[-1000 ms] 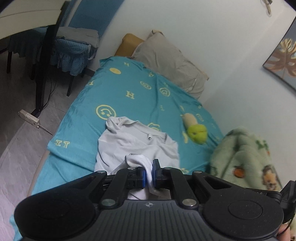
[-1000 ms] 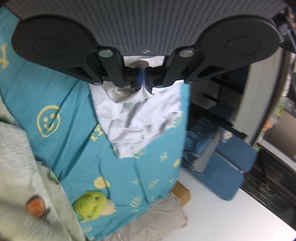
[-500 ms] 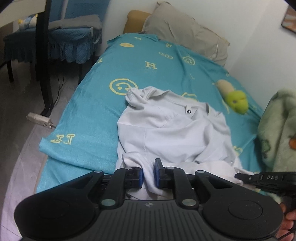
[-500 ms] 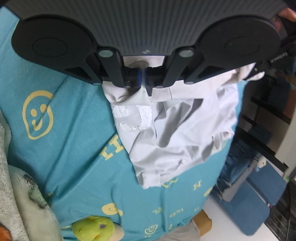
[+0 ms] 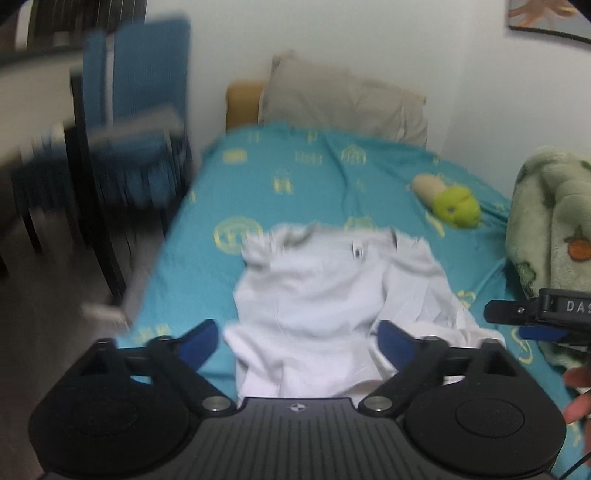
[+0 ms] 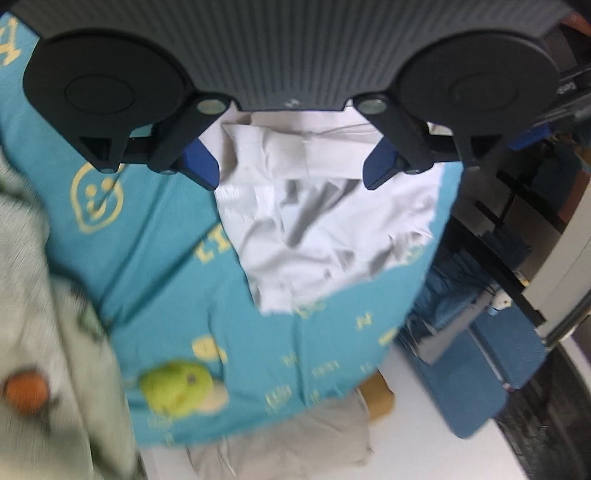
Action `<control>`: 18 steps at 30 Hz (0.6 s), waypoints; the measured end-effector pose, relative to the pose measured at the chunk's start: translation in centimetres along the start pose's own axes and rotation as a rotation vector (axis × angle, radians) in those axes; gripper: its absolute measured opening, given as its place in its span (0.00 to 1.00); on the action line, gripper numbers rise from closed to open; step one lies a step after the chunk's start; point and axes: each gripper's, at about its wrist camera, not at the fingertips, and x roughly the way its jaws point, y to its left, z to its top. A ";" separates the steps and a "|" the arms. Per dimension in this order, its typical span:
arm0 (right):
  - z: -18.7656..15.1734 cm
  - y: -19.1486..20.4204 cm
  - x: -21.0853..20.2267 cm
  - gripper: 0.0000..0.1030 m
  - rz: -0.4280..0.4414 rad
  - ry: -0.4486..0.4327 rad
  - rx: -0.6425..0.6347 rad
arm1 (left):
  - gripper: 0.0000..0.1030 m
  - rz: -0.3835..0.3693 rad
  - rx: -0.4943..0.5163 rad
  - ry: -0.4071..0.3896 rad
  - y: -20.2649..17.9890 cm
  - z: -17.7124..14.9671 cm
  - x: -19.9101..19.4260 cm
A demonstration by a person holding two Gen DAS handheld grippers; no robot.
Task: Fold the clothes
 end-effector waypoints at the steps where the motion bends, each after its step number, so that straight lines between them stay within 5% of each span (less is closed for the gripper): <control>1: -0.1 0.3 -0.8 0.84 0.000 -0.020 -0.009 | 0.98 -0.006 0.003 -0.014 -0.1 -0.1 -0.8; 11: -2.8 2.2 -7.5 0.84 -0.032 -0.119 -0.079 | 1.00 -0.043 -0.079 -0.023 -0.4 -3.2 -8.6; 18: -6.3 2.6 -10.0 0.84 -0.057 -0.080 -0.086 | 1.00 -0.090 -0.222 0.123 0.6 -6.9 -11.1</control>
